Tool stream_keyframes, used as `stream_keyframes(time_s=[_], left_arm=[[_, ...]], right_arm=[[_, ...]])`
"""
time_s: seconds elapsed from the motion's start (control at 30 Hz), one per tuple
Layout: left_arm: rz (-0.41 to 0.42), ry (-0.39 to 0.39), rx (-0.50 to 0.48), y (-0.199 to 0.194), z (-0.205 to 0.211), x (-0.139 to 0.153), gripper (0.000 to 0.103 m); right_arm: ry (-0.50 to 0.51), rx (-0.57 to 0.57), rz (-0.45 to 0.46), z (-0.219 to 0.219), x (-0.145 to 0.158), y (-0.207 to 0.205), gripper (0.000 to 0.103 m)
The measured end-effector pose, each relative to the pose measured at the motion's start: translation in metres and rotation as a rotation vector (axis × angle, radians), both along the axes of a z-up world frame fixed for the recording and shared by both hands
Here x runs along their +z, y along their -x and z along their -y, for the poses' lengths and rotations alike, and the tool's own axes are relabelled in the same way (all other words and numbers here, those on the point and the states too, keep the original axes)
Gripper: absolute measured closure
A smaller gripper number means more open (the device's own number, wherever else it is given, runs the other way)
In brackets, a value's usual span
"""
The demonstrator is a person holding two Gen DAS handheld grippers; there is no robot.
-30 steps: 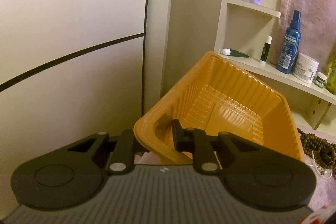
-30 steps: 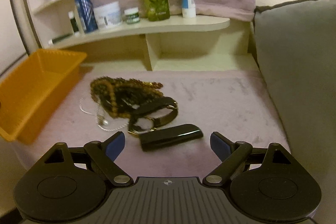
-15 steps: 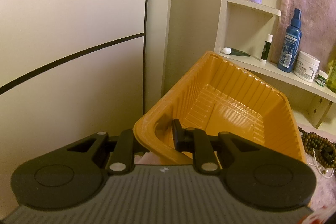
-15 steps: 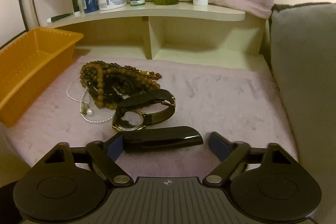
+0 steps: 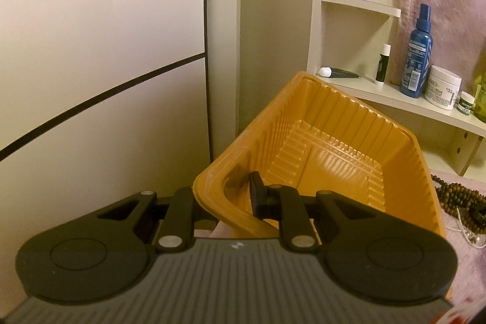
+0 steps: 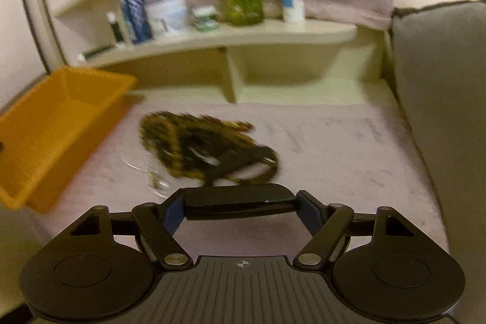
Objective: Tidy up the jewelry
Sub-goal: 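Carry the black case into the orange tray and open the right gripper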
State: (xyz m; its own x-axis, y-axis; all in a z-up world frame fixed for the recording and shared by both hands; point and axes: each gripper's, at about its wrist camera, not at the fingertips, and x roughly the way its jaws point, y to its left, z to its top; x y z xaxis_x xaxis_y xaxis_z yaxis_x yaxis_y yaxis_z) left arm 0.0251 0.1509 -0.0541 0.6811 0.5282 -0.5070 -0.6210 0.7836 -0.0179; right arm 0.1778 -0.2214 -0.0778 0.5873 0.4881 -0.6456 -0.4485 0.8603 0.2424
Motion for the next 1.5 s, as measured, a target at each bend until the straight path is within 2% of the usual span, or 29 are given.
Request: stream_keyframes(time_s=[0.17,0.33,0.53,0.83,1.2,1.5], left_arm=[[0.000,-0.004,-0.002,0.001,0.000,0.000,0.086],[-0.006,-0.007,-0.005,0.000,0.000,0.001,0.086],[-0.010,-0.009,-0.007,0.001,0.001,0.003,0.086],[-0.010,-0.017,-0.012,0.002,0.000,0.004,0.086],[-0.020,-0.019,-0.015,0.000,0.000,0.004,0.086],[-0.020,-0.020,-0.015,0.000,0.000,0.003,0.086]], right_arm=[[-0.090,0.102,0.012,-0.026,0.021,0.006,0.027],[-0.164,0.243,0.035,-0.070,0.040,0.010,0.027],[-0.191,0.413,0.057,-0.128,0.050,0.014,0.027],[-0.108,0.569,0.043,-0.190,0.032,0.021,0.027],[0.030,0.677,0.104,-0.215,0.026,0.023,0.027],[0.061,0.687,0.118,-0.222,0.023,0.031,0.027]])
